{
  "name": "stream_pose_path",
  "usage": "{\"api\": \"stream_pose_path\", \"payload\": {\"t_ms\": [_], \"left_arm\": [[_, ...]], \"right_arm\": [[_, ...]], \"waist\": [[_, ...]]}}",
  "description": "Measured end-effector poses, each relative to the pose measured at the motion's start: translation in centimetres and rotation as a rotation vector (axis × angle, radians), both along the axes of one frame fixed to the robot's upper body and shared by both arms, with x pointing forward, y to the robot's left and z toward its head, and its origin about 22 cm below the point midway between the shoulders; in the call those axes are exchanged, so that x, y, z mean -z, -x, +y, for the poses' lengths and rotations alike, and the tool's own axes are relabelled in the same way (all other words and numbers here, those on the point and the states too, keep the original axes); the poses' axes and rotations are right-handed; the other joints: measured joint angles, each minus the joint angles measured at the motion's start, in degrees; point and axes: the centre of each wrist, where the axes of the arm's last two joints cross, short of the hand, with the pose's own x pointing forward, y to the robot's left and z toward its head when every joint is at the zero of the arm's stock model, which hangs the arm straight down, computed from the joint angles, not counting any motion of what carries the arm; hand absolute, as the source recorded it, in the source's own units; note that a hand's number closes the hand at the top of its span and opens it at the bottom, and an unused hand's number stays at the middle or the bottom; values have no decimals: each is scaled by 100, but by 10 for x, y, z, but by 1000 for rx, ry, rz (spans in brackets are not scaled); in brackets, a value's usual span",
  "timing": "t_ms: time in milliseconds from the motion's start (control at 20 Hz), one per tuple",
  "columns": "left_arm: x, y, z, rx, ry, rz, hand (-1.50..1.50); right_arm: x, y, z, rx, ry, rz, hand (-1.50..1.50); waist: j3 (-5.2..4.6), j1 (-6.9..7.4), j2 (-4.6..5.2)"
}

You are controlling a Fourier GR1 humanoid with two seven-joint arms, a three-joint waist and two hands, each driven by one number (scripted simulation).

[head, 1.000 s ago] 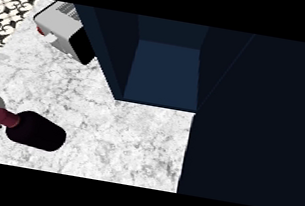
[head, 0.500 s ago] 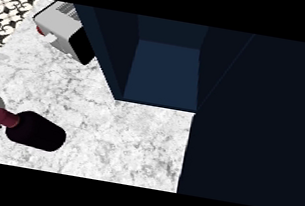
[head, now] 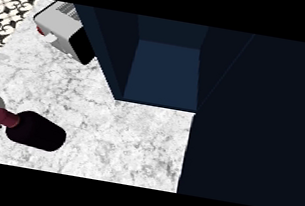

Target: Pick up the wine, place it into the cabinet and close the cabinet

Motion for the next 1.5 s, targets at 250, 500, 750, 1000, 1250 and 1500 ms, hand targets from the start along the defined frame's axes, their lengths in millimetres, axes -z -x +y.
{"api": "stream_pose_path", "payload": {"t_ms": [250,500,750,1000,1250,1500], "left_arm": [[23,-7,6,-14,-11,20,-150],[41,-11,13,-7,-42,30,-150],[57,-12,12,-12,-68,41,-150],[70,-20,11,-18,-69,75,-150],[88,-27,11,-24,-61,119,-150],[109,-32,11,-30,-76,163,-150]], "right_arm": [[0,-1,7,-25,-2,0,-150],[2,-1,5,-17,-5,-7,-150],[3,4,7,-19,-2,-4,-150],[0,-1,10,-17,6,0,-150],[-2,0,5,-10,15,-3,-150],[1,-1,10,-21,-3,-11,-150]], "waist": [[-1,-7,2],[25,-4,-10],[59,-11,-25],[55,-9,-23],[44,-20,-16],[9,-33,4]]}}
